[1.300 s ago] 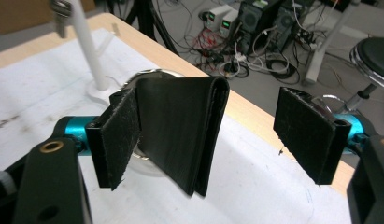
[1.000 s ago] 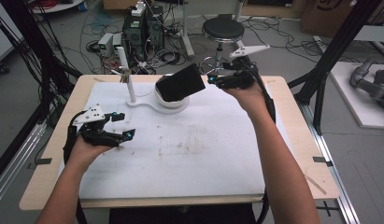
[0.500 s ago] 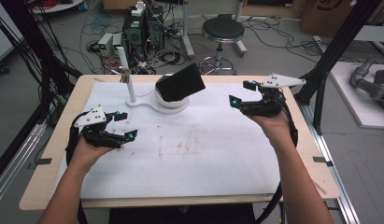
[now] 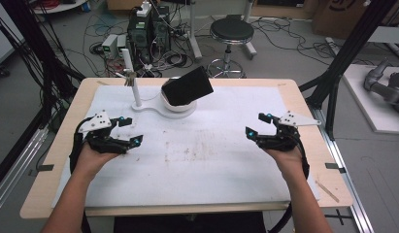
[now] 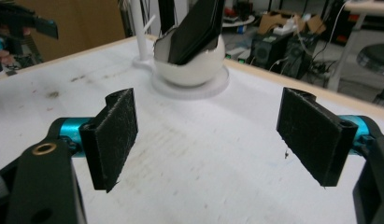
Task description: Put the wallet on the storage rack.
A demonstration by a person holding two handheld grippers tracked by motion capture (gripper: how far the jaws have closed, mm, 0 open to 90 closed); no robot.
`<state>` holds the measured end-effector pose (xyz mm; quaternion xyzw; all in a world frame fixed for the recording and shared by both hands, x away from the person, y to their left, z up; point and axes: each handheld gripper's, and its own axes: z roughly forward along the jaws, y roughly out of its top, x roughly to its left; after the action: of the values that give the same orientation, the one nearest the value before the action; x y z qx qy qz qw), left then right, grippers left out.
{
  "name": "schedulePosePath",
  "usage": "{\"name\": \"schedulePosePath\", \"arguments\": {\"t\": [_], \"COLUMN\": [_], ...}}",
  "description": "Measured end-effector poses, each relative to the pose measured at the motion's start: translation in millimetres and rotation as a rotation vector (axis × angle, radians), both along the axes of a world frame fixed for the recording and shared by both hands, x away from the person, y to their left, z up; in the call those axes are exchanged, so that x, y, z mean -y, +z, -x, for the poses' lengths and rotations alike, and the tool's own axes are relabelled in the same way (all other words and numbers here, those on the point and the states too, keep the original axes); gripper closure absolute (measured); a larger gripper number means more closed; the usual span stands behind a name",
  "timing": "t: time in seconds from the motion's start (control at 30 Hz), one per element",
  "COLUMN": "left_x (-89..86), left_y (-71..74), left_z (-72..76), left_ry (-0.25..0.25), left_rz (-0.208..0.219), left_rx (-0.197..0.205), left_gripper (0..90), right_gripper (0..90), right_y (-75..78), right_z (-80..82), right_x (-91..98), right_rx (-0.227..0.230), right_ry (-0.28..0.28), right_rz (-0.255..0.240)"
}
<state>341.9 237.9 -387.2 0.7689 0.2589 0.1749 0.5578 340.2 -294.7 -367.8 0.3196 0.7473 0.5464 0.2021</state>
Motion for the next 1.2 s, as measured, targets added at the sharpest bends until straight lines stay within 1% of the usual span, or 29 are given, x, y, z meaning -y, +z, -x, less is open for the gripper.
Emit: {"name": "schedulePosePath", "arguments": {"t": [0.03, 0.1, 0.2, 0.23, 0.3, 0.47, 0.5, 0.57, 0.9, 1.2], "left_x": [0.0, 0.2, 1.1, 1.7, 2.7, 4.5, 4.5, 4.5, 5.0, 5.0], "left_y": [-0.4, -1.9, -4.7, -5.4, -6.9, -9.5, -9.6, -10.0, -10.0, -10.4], "left_z": [-0.3, -1.3, -3.9, -4.5, -5.3, -6.9, -7.1, -7.7, -5.9, -6.3], "left_ry": [0.002, 0.009, 0.017, 0.018, 0.017, 0.014, 0.013, 0.006, 0.003, 0.002], "left_rz": [0.000, 0.009, 0.007, 0.005, 0.000, -0.005, -0.004, 0.000, -0.001, 0.003], "left_rx": [0.001, -0.001, -0.007, -0.007, -0.012, -0.018, -0.017, -0.020, -0.019, -0.024], "left_gripper": [19.0, 19.0, 19.0, 19.0, 19.0, 19.0, 19.0, 19.0, 19.0, 19.0], "right_gripper": [20.9, 20.9, 20.9, 20.9, 20.9, 20.8, 20.8, 20.8, 20.8, 20.8], "right_y": [-4.3, -10.9, -18.6, -21.2, -24.9, -29.8, -31.1, -32.3, -30.9, -31.4], "right_z": [0.5, 1.7, 1.5, 1.9, 2.1, 0.9, -0.2, -0.2, 0.7, 0.9], "right_x": [0.0, 0.2, 0.1, -0.4, -0.1, 0.7, 1.1, 1.5, 3.5, 2.2], "right_rx": [-0.015, -0.026, -0.051, -0.060, -0.059, -0.083, -0.081, -0.093, -0.080, -0.094], "right_ry": [0.002, -0.002, -0.006, -0.006, -0.010, -0.017, -0.020, -0.027, -0.038, -0.038], "right_rz": [0.013, 0.009, 0.010, 0.019, 0.021, 0.028, 0.034, 0.032, 0.030, 0.031]}}
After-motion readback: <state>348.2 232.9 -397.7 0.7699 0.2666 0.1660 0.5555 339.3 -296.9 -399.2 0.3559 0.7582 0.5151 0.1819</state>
